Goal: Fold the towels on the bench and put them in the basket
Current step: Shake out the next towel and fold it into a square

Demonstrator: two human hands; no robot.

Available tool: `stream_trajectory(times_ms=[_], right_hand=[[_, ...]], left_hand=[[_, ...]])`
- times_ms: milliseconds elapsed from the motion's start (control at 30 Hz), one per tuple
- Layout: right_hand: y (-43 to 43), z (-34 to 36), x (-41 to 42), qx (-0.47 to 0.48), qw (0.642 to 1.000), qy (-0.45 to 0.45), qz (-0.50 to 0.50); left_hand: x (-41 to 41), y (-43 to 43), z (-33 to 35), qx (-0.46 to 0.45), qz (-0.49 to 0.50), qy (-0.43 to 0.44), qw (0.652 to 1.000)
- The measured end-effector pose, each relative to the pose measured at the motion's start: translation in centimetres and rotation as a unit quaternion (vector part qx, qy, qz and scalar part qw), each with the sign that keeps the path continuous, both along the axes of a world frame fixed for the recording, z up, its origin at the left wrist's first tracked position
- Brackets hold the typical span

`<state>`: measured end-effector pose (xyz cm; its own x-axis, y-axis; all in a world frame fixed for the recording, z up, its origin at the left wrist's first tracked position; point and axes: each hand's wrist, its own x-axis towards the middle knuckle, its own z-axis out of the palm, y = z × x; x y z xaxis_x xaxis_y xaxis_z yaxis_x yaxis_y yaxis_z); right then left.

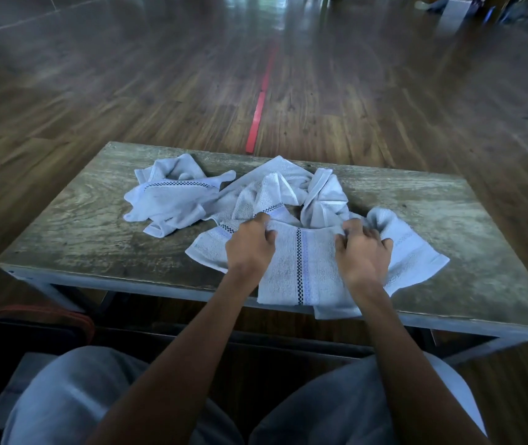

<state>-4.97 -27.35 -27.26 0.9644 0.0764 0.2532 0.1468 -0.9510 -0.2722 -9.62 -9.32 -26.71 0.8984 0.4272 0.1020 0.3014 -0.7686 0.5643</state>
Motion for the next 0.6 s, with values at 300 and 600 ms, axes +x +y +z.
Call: stream_trajectory(times_ms=[300,600], right_hand=[[-0.4,0.7,-3.4,-0.078,0.997,0.008,0.021],[-2.1,0.9,-4.9,0.043,0.990,0.136,0.026]], left_hand=[[-3.9,0.0,-0.8,-0.005,-0.004,-0.035,0.999],[-5.1,-1.6,-1.1,-0.165,-0.020,0.024,0.986]])
